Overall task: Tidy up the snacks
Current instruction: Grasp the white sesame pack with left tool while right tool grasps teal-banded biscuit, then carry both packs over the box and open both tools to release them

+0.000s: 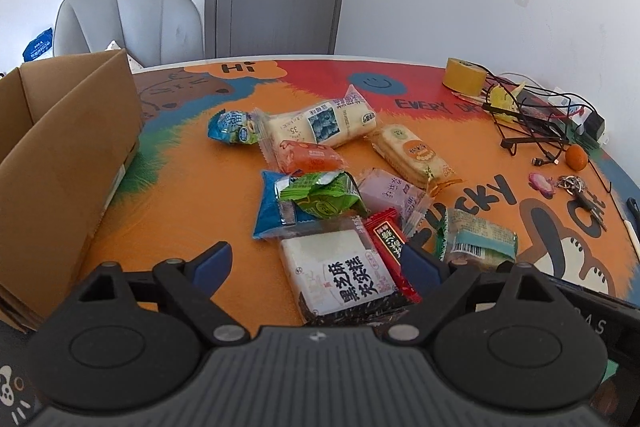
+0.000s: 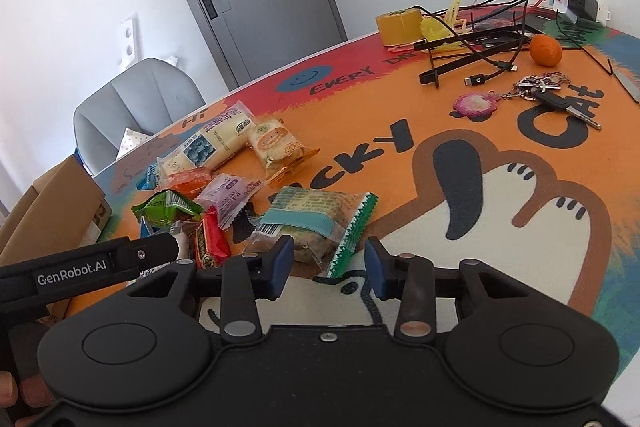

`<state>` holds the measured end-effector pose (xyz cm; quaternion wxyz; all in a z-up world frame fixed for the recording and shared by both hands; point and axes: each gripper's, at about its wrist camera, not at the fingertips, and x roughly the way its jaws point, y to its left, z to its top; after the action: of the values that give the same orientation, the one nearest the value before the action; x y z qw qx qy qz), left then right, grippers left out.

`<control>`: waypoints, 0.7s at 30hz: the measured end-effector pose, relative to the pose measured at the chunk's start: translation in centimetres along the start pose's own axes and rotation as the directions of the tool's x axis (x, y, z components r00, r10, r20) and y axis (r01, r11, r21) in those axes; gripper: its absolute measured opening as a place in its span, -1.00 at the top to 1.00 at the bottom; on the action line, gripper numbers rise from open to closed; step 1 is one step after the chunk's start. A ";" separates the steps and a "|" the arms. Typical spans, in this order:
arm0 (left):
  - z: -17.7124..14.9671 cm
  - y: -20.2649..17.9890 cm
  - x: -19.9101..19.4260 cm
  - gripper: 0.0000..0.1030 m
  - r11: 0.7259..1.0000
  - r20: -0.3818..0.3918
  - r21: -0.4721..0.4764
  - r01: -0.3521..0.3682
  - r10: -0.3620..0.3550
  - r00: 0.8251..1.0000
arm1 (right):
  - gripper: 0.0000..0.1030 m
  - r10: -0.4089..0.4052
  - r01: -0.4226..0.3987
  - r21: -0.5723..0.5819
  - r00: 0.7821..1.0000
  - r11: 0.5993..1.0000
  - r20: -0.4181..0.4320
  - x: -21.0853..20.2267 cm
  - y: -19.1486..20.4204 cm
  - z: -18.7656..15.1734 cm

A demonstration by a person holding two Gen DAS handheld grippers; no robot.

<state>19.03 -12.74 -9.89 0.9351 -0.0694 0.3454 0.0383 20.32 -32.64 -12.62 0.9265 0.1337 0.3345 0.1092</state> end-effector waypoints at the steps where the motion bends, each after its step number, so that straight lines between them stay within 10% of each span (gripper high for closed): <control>1: -0.1 -0.1 0.2 -0.77 1.000 -0.007 0.001 0.004 -0.004 1.000 | 0.24 -0.015 0.015 0.003 1.000 1.000 0.003 0.0 -0.1 0.1; 8: -0.7 0.5 1.3 -0.75 1.000 -0.027 -0.016 -0.001 0.000 1.000 | 0.11 0.013 -0.013 -0.010 1.000 1.000 0.005 0.0 0.4 0.3; 16: -0.9 1.8 0.7 -0.19 1.000 -0.006 -0.019 -0.009 0.009 1.000 | -0.63 -0.006 0.007 -0.062 1.000 0.998 0.028 0.8 2.9 1.0; 21: -0.8 3.0 0.4 0.08 0.999 -0.006 -0.048 0.001 -0.002 1.000 | -0.66 -0.022 0.024 -0.076 0.999 0.997 0.025 2.0 3.8 1.3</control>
<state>18.45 -9.89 -11.07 0.9321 -0.0921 0.3473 0.0457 22.24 -28.77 -11.59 0.9361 0.0958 0.3202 0.1094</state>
